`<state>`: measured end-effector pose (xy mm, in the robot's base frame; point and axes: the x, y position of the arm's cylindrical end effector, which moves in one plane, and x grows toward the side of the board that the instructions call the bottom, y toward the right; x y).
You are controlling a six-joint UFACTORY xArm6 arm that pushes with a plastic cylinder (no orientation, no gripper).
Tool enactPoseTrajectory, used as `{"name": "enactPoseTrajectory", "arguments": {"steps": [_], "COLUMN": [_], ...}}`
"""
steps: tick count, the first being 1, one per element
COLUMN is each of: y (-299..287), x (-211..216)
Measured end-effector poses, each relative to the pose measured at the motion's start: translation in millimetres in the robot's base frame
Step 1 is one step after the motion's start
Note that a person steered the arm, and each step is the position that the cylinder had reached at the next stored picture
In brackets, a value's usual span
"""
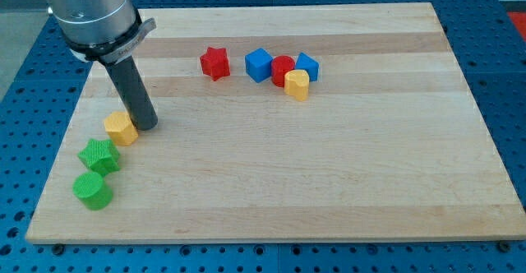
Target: Push the red star above the vertical line of blocks
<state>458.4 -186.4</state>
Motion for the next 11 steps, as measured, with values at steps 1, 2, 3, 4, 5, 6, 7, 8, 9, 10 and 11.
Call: {"name": "enactPoseTrajectory", "arguments": {"steps": [1,2,3,4,5,6,7,8,9,10,11], "y": [-5,-15,-18,0,48,95,117,124,126,126,126], "x": [0,0,0,0,-3,-23,-51,-73,-90,-109,-128]}}
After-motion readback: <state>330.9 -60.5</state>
